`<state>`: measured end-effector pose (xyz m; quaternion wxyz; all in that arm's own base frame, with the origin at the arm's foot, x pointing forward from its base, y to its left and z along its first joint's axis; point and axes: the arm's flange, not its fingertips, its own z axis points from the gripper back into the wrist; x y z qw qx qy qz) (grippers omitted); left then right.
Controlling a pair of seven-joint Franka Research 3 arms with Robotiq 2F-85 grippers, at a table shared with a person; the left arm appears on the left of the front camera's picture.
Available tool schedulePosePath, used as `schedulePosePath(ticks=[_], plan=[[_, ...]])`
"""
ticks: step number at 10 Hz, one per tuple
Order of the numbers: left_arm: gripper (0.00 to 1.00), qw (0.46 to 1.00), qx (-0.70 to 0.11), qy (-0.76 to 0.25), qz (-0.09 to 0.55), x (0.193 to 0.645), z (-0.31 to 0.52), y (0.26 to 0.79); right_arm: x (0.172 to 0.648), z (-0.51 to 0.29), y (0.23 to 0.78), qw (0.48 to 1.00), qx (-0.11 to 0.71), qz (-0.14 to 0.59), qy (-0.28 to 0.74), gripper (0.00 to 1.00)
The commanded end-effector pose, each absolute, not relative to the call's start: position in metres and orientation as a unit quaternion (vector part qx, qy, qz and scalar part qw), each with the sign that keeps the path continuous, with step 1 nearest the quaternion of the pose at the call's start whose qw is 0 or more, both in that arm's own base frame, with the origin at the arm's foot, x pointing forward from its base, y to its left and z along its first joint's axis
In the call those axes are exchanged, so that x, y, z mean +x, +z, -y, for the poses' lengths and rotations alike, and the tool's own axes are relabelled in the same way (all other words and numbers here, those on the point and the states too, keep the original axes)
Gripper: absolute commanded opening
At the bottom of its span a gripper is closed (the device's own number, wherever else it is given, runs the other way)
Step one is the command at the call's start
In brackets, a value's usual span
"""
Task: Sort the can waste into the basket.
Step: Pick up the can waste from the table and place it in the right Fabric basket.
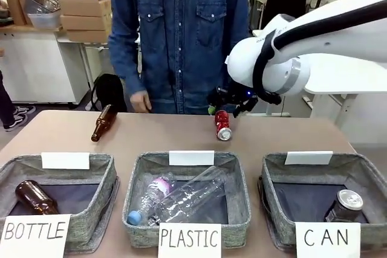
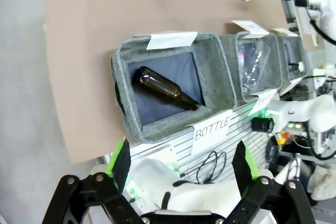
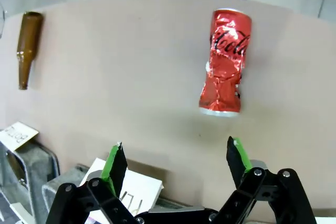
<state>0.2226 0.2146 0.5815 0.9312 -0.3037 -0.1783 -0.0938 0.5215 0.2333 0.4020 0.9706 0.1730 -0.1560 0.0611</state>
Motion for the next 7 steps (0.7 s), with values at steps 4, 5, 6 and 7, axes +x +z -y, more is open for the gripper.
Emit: schedulePosePath(ticks=[4, 5, 6, 7], plan=[[1.0, 0.932, -0.305, -0.089, 0.176, 0.221, -0.213, 0.583, 0.549, -0.227, 0.384, 0.975, 0.147, 0.151, 0.067, 1.0], [1.0, 0.932, -0.305, -0.089, 0.176, 0.221, -0.213, 0.583, 0.557, -0.228, 0.379, 0.975, 0.149, 0.144, 0.075, 1.0], [1.0, 0.932, -0.305, -0.089, 0.176, 0.221, -0.213, 0.583, 0.563, -0.226, 0.373, 0.978, 0.146, 0.132, 0.072, 1.0], [1.0, 0.932, -0.305, -0.089, 0.176, 0.221, -0.213, 0.583, 0.571, -0.224, 0.365, 0.98, 0.146, 0.118, 0.069, 1.0]])
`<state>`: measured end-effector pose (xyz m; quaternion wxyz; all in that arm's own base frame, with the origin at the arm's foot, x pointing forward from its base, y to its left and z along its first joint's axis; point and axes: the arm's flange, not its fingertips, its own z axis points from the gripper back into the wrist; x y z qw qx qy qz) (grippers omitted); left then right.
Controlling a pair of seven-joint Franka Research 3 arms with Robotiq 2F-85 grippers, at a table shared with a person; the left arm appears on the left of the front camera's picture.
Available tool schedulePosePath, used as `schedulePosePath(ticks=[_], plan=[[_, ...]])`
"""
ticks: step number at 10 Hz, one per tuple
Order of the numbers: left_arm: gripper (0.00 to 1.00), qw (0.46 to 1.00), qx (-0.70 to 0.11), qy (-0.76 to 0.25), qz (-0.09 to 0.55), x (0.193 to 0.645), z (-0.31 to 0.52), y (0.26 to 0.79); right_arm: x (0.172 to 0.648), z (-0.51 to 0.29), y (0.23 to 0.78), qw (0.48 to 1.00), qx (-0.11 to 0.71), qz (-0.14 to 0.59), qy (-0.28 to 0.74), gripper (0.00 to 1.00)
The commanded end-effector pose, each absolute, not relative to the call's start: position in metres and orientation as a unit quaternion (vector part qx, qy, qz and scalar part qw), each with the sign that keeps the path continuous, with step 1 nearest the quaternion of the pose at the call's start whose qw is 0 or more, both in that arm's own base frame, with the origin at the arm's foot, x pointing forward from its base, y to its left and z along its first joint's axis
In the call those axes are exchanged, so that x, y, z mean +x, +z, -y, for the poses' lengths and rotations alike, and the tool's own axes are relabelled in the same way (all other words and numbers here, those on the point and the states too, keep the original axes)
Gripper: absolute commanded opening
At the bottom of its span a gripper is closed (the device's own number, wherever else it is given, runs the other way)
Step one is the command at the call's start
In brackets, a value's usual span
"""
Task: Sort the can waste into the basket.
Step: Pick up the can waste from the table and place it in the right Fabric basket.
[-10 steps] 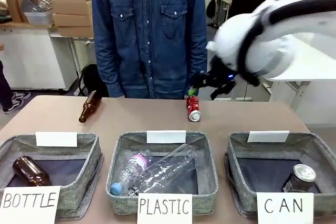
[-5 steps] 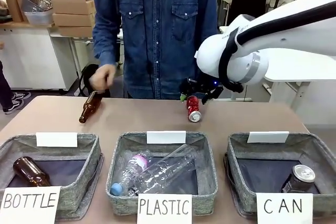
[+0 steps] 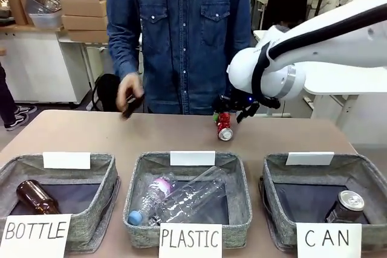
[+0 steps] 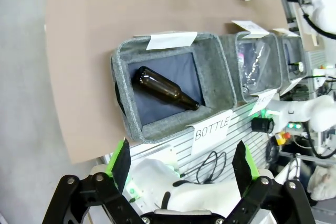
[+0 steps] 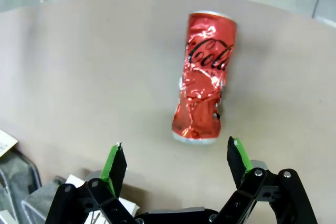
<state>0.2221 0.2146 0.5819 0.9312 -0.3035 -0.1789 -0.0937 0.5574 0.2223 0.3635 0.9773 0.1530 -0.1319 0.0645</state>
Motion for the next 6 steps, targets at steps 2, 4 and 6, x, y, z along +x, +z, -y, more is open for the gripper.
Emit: schedulePosePath(ticks=[2, 4, 6], plan=[[1.0, 0.932, -0.305, -0.089, 0.176, 0.221, -0.213, 0.583, 0.589, -0.222, 0.343, 0.983, 0.146, 0.089, 0.062, 1.0], [1.0, 0.932, -0.305, -0.089, 0.176, 0.221, -0.213, 0.583, 0.598, -0.221, 0.329, 0.984, 0.155, 0.071, 0.051, 1.0], [1.0, 0.932, -0.305, -0.089, 0.176, 0.221, -0.213, 0.583, 0.606, -0.224, 0.314, 0.986, 0.155, 0.055, 0.039, 1.0]])
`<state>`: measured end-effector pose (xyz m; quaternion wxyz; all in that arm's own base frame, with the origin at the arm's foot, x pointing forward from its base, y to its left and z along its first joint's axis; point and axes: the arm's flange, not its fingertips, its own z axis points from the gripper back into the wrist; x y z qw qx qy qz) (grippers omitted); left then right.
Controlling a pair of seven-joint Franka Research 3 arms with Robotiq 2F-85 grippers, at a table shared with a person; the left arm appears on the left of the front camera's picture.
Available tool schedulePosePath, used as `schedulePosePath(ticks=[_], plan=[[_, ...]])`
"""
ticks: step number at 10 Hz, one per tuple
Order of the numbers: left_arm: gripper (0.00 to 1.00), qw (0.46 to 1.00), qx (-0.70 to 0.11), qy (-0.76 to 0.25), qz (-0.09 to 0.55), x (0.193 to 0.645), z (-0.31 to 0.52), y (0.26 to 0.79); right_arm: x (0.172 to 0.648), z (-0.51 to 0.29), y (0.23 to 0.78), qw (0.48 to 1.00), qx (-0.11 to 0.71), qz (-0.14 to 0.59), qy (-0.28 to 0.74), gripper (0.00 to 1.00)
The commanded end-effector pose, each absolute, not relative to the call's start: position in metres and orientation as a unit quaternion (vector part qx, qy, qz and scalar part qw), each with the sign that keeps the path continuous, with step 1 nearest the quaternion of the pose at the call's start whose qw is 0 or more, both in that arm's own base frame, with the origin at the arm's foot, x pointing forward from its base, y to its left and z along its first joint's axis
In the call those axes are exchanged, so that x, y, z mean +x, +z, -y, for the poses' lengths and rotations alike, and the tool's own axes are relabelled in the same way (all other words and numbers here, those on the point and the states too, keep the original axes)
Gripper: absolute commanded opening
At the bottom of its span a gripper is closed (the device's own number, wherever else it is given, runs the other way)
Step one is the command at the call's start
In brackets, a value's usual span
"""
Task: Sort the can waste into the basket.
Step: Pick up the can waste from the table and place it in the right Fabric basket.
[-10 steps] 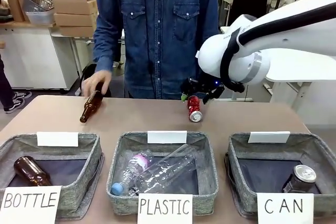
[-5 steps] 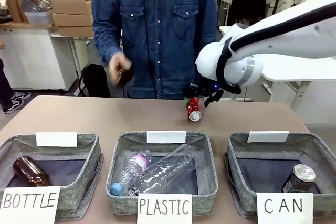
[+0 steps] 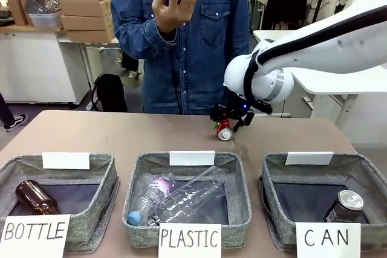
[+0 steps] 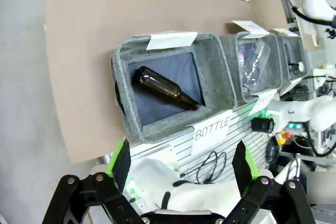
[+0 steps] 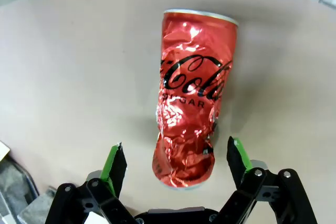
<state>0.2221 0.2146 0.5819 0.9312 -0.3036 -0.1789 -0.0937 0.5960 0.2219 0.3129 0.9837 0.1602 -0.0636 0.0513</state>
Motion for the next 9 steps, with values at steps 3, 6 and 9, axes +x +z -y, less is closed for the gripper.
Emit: schedulePosePath(ticks=[3, 6, 9], plan=[[1.0, 0.932, -0.305, -0.089, 0.176, 0.2206, -0.2133, 0.583, 0.6065, -0.2218, 0.3143, 0.985, 0.164, 0.049, 0.03, 0.4], [1.0, 0.932, -0.305, -0.089, 0.176, 0.2206, -0.2133, 0.583, 0.6054, -0.2223, 0.3107, 0.986, 0.155, 0.049, 0.028, 0.0], [1.0, 0.932, -0.305, -0.089, 0.176, 0.2206, -0.2133, 0.583, 0.6036, -0.2199, 0.308, 0.988, 0.148, 0.047, 0.024, 0.0]])
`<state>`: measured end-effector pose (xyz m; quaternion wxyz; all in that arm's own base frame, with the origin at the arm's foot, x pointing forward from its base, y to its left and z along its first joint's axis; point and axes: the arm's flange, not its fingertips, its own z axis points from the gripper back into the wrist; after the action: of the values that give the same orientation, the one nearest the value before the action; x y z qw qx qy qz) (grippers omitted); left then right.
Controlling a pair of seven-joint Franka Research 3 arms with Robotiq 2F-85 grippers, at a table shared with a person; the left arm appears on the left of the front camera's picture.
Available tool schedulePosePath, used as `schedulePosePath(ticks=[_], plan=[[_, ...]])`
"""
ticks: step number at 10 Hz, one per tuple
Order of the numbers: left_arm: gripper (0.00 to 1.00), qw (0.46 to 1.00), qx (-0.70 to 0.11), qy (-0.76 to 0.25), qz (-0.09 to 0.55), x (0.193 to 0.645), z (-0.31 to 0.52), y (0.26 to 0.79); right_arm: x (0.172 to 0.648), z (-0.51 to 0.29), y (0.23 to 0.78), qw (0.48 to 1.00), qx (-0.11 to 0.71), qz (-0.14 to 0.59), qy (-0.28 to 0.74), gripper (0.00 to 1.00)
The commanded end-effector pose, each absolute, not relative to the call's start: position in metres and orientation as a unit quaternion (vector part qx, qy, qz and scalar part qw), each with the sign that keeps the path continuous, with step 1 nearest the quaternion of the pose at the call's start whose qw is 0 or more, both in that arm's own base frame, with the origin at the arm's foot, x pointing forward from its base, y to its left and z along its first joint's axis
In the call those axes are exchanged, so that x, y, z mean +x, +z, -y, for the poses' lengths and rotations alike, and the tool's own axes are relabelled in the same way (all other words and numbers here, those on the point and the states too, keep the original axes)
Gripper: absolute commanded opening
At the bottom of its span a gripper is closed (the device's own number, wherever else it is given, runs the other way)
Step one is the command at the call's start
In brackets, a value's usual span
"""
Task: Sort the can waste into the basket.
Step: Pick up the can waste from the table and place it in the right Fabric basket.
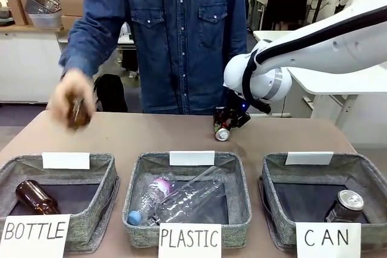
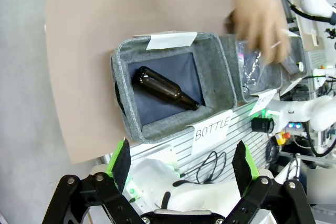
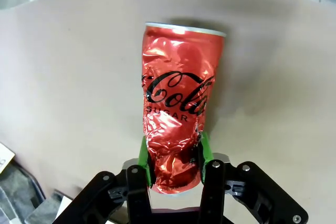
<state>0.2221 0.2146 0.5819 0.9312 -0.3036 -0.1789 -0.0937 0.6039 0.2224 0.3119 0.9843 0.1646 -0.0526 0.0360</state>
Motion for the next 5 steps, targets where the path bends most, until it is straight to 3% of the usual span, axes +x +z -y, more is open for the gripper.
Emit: schedulePosePath(ticks=[1, 5], plan=[[1.0, 0.932, -0.305, -0.089, 0.176, 0.221, -0.213, 0.583, 0.602, -0.217, 0.308, 0.987, 0.149, 0.048, 0.022, 0.0], [1.0, 0.931, -0.304, -0.094, 0.179, 0.222, -0.215, 0.582, 0.595, -0.202, 0.315, 0.986, 0.158, 0.055, 0.016, 0.0]])
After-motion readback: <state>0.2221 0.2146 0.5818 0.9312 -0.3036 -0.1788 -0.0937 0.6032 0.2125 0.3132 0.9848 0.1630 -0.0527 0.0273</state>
